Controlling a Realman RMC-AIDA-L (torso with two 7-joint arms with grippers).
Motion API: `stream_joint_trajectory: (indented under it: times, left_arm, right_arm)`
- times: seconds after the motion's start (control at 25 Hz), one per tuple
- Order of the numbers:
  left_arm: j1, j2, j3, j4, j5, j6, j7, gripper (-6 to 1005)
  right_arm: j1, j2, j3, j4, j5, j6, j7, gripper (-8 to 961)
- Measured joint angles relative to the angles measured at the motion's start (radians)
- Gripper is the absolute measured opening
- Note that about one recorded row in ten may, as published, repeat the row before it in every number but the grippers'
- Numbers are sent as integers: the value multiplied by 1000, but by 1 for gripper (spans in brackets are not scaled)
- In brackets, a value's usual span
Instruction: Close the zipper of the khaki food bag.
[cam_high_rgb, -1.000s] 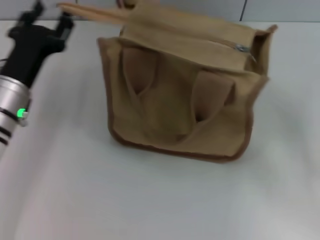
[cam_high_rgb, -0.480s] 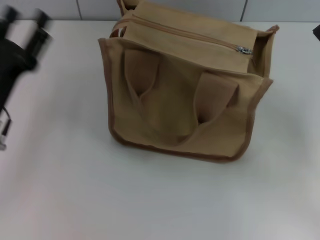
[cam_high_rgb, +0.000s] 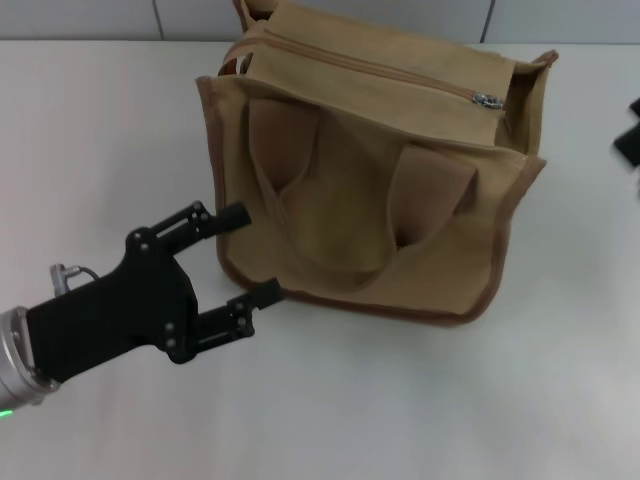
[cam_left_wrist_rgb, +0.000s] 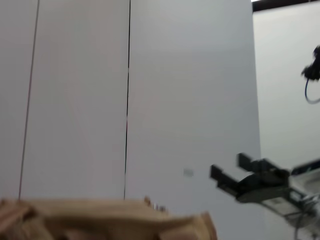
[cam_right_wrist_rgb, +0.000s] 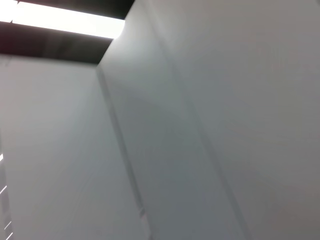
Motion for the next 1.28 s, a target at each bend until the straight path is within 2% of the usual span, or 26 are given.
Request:
stream_joint_trajectory:
  times: [0.04,0.16,0.2,0.24,0.4,0.44,0.52,0.56,0.6,0.64,0.8,0.88,1.0,1.28]
  left_arm:
    - [0,0,0,0,0,0,0,770]
    - [-5,-19,13,42,0,-11,-1,770]
    - [-6,-21,19,50,0,-14,-1,770]
    - [-6,-21,19,50,0,-14,-1,770]
    - [-5,-23,28,51,0,-14,-1,770]
    - [-5,-23,28,51,0,-14,-1,770]
    - [0,-24,127,69,-1,-11,-5,770]
    - [0,-24,127,69,-1,-11,-5,770]
    - [4,-25,158,84,-1,-7,-12,770]
    - [4,-25,158,84,-1,-7,-12,770]
    - [15,-34,175,92,-1,-16,-13,770]
    - [16,-38,184,98,-1,-16,-13,770]
    - [25,-57,221,129,-1,-31,-13,770]
    - [52,-63,240,127,-1,-59,-15,770]
  right_arm:
    - [0,0,0,0,0,0,0,717]
    - [-7,-2,0,-14,-133,-18,-94,727]
    - [-11,1,0,-16,-200,-8,-155,731]
    - [-11,1,0,-16,-200,-8,-155,734]
    - [-1,7,-1,27,-292,97,-253,748]
    - [-1,7,-1,27,-292,97,-253,751]
    - [2,7,-11,45,-302,131,-291,758]
    - [3,7,-22,50,-308,149,-310,762]
    - [14,7,-67,53,-320,184,-319,765]
    - [14,7,-67,53,-320,184,-319,765]
    - [49,7,-193,75,-331,264,-314,765]
    - [54,8,-206,84,-331,283,-314,765]
    - [64,8,-217,108,-331,326,-319,765]
    - [63,9,-219,121,-332,337,-326,765]
